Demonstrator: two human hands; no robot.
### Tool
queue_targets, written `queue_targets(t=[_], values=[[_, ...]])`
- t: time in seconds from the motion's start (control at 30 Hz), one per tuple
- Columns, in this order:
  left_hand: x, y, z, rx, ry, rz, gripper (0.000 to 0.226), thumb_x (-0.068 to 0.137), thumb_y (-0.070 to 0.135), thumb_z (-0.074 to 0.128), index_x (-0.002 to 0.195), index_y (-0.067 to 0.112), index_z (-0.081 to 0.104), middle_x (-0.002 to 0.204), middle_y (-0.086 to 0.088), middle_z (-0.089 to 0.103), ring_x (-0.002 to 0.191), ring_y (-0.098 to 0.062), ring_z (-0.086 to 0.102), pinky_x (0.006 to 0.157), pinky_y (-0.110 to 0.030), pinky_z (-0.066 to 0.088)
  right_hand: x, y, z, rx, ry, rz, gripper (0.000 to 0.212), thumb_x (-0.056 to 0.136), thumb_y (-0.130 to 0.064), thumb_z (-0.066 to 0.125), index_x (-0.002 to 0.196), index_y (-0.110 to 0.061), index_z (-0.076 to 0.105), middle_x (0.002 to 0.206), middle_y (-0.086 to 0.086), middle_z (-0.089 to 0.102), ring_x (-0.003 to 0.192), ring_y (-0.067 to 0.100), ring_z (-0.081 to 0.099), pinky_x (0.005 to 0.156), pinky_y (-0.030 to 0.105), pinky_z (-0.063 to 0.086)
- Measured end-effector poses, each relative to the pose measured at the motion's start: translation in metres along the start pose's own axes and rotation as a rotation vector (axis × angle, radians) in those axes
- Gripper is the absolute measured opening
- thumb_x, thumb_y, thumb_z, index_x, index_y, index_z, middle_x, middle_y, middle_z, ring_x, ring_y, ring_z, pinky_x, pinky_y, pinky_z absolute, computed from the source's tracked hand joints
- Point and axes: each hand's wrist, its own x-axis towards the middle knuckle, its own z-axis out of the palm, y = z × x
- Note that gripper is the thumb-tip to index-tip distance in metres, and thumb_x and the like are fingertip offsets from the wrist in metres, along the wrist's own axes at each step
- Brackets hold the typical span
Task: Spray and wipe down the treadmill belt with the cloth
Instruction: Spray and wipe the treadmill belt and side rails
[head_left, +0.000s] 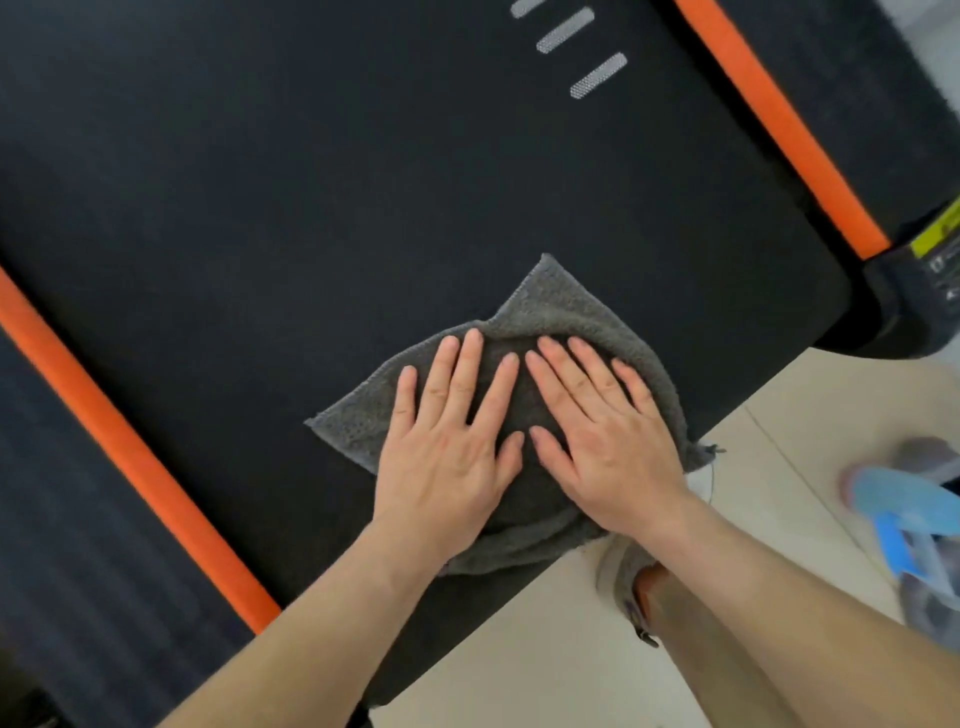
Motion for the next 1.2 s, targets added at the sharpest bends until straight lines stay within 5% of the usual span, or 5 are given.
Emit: queue_targets(t=[0.23, 0.43, 0.63, 0.77, 1.2], values=[[0.101, 0.119, 0.015, -0.034, 0.095, 0.148, 0.059, 0.103, 0.045, 0.031, 0.156, 0.019, 0.025, 0.164, -0.009, 0.016, 0.152, -0.024, 0.011, 0.123, -0.049, 0.008, -0.011, 0.132, -0.01, -0.031, 0.042, 0.235, 0.063, 0.1, -0.046, 0.028, 0.156, -0.017, 0.024, 0.162, 0.001, 0.025, 0.15, 0.019, 0.022, 0.118, 0.044, 0.019], [0.113, 0.099, 0.008, 0.017, 0.085, 0.177, 0.06, 0.105, 0.046, 0.025, 0.158, 0.019, 0.018, 0.166, -0.005, 0.01, 0.153, -0.02, 0.006, 0.124, -0.045, 0.006, 0.005, 0.099, -0.01, 0.09, 0.086, 0.532, 0.064, 0.1, -0.04, 0.019, 0.158, -0.014, 0.014, 0.166, 0.003, 0.013, 0.152, 0.017, 0.005, 0.123, 0.05, 0.007], [0.021, 0.0, -0.009, 0.131, -0.017, -0.014, 0.065, 0.103, 0.048, 0.021, 0.158, 0.016, 0.014, 0.166, -0.006, 0.007, 0.153, -0.021, 0.003, 0.122, -0.045, 0.008, 0.005, -0.026, 0.001, 0.136, 0.012, 0.153, 0.06, 0.104, -0.04, 0.023, 0.157, -0.012, 0.021, 0.165, 0.006, 0.015, 0.153, 0.019, 0.009, 0.123, 0.05, 0.015], [0.0, -0.013, -0.015, 0.134, -0.046, -0.103, 0.069, 0.101, 0.051, 0.023, 0.158, 0.014, 0.014, 0.165, -0.009, 0.009, 0.152, -0.025, 0.009, 0.121, -0.049, 0.015, 0.012, -0.009, 0.002, 0.131, 0.025, -0.007, 0.061, 0.101, -0.04, 0.032, 0.157, -0.015, 0.028, 0.164, 0.0, 0.021, 0.152, 0.014, 0.017, 0.123, 0.045, 0.015], [0.164, 0.197, 0.024, 0.01, 0.095, 0.159, 0.067, 0.099, 0.048, 0.031, 0.155, 0.012, 0.029, 0.163, -0.013, 0.021, 0.151, -0.027, 0.015, 0.12, -0.05, 0.003, -0.023, 0.196, -0.016, 0.236, 0.249, 0.41, 0.059, 0.099, -0.033, 0.036, 0.152, -0.006, 0.035, 0.159, 0.011, 0.032, 0.147, 0.024, 0.029, 0.117, 0.045, 0.03]])
